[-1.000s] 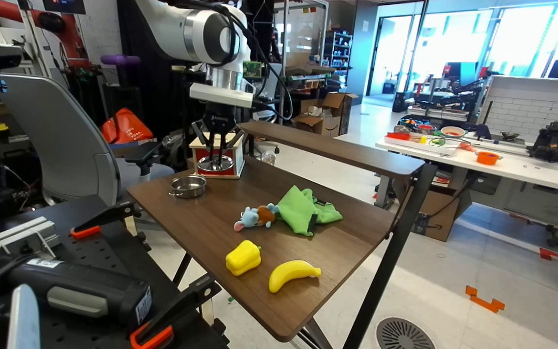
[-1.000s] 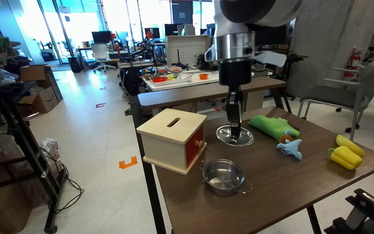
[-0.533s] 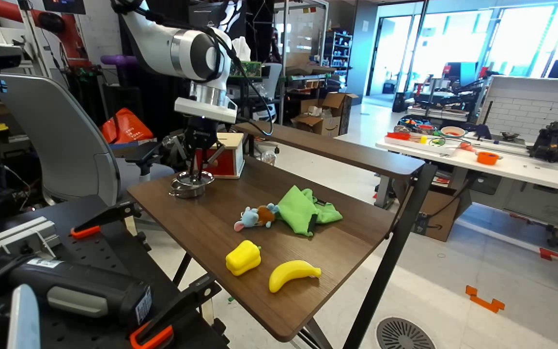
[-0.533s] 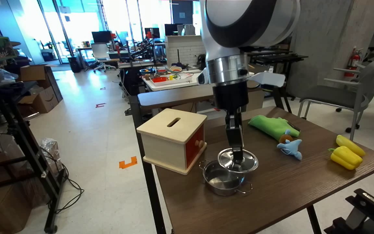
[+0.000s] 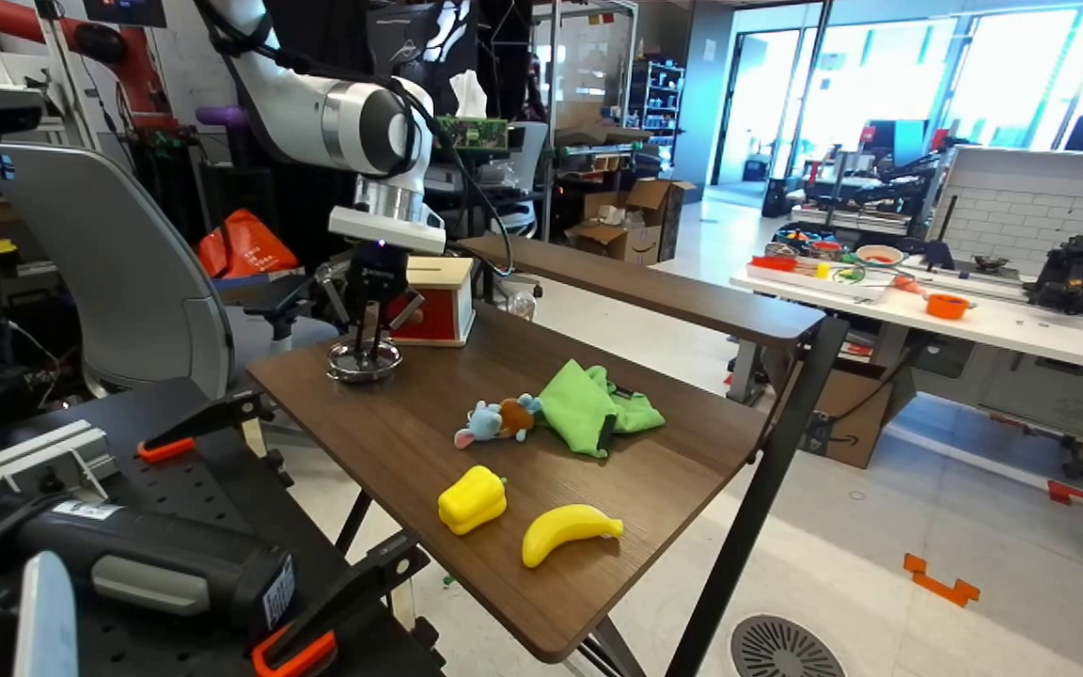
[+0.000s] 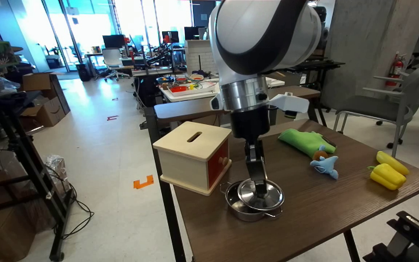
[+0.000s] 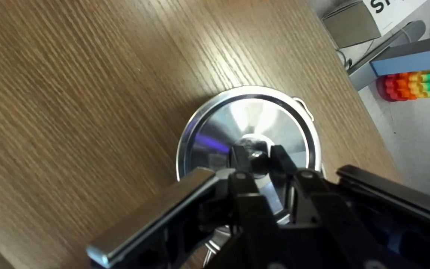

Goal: Put the lid on the pot

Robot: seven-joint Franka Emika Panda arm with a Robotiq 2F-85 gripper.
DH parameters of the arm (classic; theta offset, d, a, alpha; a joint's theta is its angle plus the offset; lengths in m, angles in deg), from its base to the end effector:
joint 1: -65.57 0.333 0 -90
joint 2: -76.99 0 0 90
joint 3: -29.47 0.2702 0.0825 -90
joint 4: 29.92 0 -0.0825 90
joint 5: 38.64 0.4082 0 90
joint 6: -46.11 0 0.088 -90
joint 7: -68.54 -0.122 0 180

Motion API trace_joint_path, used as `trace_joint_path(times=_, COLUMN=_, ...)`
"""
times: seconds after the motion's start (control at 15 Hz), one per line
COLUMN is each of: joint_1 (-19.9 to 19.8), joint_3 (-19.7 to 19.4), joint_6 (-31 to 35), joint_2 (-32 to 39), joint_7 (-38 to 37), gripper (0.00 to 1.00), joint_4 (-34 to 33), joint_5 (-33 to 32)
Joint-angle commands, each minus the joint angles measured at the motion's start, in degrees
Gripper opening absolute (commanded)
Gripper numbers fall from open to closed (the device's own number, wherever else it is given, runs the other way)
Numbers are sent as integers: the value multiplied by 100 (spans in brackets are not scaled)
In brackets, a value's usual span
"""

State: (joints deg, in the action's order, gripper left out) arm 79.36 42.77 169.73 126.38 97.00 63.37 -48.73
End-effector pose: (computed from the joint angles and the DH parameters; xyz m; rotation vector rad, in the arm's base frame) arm 0.5562 0.2770 0.0393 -2.6449 -1.5121 0.4660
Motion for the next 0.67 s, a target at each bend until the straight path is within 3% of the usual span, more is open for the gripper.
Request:
trace_joint_path(times=0.0, joint_1=126, joint_3=38, joint_6=-212, joint_2=173, joint_7=8, gripper=5, joint_4=-307, joint_5=-158)
trace_joint_path(times=0.6, joint_1=332, joint_3=31, joint_6=-211, joint_2=233, joint_7=-29, gripper=5, joint_4=-391, joint_5=-190)
